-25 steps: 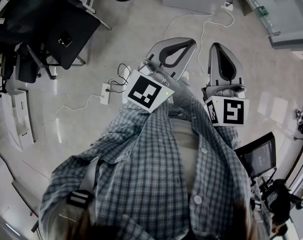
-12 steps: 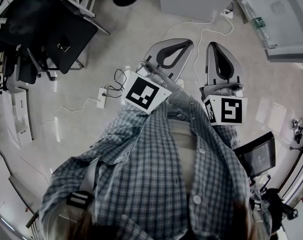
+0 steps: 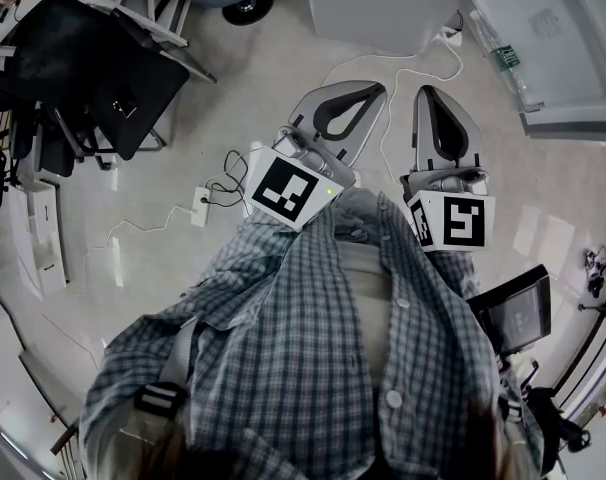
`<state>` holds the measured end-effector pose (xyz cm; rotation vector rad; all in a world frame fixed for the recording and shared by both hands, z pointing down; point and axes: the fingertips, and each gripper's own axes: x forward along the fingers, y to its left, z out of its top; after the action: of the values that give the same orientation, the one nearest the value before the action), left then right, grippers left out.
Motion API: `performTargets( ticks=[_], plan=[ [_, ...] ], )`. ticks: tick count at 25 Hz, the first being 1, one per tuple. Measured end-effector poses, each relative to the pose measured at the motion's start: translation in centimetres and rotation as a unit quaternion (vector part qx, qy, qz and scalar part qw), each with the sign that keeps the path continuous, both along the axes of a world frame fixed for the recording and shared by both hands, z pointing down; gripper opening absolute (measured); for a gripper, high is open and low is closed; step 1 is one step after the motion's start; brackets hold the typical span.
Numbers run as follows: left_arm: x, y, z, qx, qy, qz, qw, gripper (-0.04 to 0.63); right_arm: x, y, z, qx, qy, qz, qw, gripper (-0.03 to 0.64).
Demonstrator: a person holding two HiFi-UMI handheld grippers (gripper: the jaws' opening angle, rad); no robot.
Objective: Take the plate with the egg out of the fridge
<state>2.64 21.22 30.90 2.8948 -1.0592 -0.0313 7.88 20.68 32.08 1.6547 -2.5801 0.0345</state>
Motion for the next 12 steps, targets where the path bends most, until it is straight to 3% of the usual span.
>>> performTargets(
  ticks=[12],
  plan=[
    [2.0,-2.6,0.0,0.004,-0.017,-0.008,0.9998,0.006,2.5,-2.3,0.4,0.001,-0.014,0.000,1.000,0.006]
  ],
)
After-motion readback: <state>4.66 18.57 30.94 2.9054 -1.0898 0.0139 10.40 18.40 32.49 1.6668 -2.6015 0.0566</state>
